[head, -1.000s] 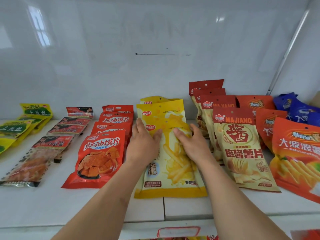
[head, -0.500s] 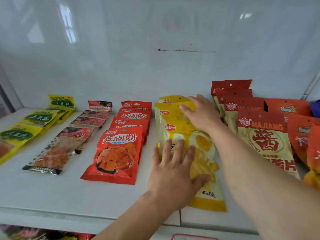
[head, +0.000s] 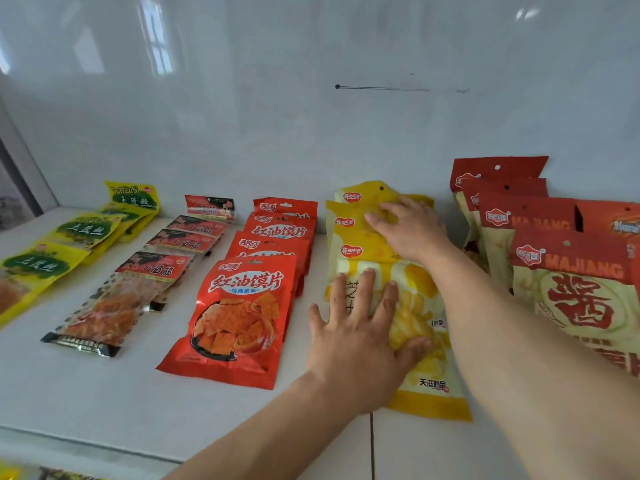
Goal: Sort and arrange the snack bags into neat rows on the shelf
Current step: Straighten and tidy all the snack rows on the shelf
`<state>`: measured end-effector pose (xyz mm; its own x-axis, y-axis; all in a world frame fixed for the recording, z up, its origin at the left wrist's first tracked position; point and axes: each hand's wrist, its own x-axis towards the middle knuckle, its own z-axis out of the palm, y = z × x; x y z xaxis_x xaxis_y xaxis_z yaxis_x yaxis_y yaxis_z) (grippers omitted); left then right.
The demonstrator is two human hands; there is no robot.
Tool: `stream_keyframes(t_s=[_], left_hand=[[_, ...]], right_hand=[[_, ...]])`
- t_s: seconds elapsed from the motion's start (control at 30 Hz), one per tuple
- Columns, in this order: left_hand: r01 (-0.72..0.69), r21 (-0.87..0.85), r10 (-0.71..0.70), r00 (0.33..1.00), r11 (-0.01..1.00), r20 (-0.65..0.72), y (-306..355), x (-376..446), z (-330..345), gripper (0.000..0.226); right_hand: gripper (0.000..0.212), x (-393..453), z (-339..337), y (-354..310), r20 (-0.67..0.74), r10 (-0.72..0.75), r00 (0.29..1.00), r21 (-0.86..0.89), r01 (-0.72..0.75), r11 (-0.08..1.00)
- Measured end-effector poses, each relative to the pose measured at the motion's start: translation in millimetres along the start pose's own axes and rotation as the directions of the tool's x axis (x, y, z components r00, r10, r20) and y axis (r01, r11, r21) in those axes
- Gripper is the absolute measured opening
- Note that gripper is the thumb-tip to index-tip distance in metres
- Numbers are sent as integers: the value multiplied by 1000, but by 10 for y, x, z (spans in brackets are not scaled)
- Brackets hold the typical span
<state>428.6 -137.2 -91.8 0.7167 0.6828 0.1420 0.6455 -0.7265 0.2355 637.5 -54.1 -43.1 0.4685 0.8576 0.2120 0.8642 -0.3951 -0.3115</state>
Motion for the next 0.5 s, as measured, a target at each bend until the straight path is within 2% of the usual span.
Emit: stream_keyframes(t_s=[0.33,0.4,0.5], left_hand=[[1,-8,-1,1000,1000,-7,-31,96,55,82],[4,12,-4,1000,1000,-19,-34,82,53,81],[11,29,-10,1000,1000,-27,-29,66,39,80]], right_hand=[[75,-27,9,-29,-5,25,1000,-23,-26,999],[75,-65,-61,-41,-46,37,998,37,-35,999],[79,-184,-186,-28,-150,111,982,259,-70,963]])
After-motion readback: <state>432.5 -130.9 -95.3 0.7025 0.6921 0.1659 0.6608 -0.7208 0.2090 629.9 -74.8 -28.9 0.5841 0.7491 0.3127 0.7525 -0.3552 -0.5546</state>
